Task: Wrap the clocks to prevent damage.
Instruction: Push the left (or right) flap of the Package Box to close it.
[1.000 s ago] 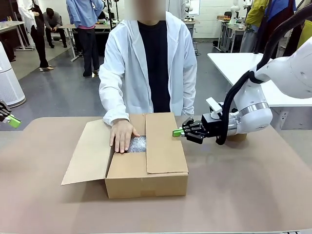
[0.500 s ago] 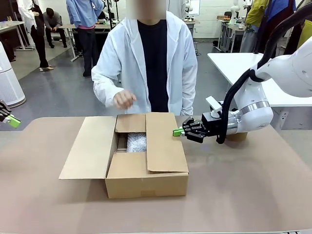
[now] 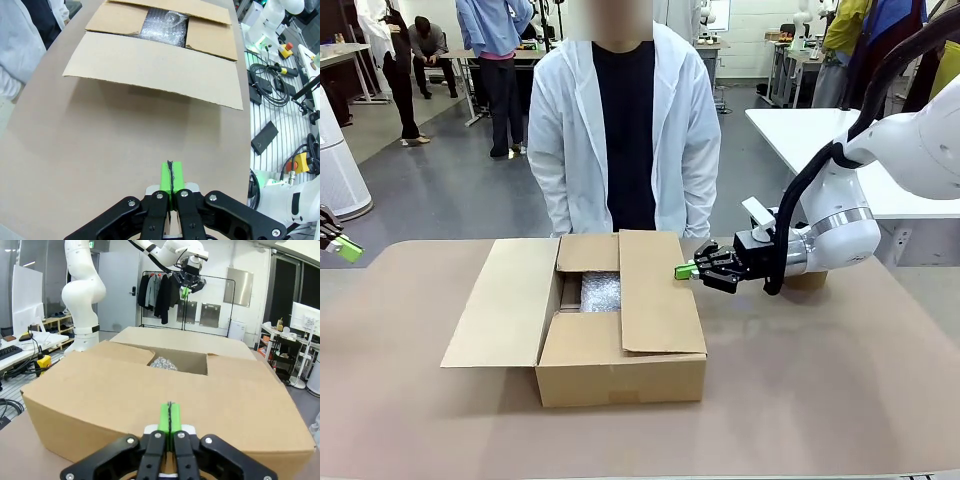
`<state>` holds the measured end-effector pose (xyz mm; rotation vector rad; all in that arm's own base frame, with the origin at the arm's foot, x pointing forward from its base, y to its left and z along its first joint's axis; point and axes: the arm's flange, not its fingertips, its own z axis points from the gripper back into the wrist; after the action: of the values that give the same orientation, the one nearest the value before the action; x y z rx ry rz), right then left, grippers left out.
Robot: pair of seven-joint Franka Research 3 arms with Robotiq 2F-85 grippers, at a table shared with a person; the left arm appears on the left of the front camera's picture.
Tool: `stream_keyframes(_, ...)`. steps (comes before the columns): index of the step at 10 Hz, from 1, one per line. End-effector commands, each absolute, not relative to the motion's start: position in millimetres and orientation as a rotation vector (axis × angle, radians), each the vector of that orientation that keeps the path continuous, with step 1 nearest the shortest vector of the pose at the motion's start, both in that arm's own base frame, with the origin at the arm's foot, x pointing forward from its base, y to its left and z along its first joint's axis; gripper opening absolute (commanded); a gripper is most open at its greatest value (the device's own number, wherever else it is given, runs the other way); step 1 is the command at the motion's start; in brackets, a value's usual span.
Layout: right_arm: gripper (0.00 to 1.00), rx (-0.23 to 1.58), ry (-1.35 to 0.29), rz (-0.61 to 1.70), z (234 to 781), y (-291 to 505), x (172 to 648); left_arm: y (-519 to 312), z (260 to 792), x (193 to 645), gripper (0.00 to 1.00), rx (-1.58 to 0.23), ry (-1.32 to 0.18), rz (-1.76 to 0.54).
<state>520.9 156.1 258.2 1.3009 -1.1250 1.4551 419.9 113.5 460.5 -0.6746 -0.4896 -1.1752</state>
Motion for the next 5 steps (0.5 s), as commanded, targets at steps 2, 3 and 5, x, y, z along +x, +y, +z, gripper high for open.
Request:
stream_keyframes(2, 0.01, 1.299, -1.135, 1.456, 254.3, 157.0, 520.9, 113.7, 462.6, 418.7, 0.0, -0.688, -0.517, -1.183)
stream_keyframes(3, 0.01, 1.299, -1.135, 1.456, 254.3, 157.0, 520.9, 113.7, 462.6, 418.7, 0.0, -0.688, -0.517, -1.183)
stream_keyframes(5, 0.01, 1.299, -1.135, 1.456, 254.3, 157.0, 520.9, 113.7, 462.6, 418.7, 0.0, -0.688, -0.517, -1.183)
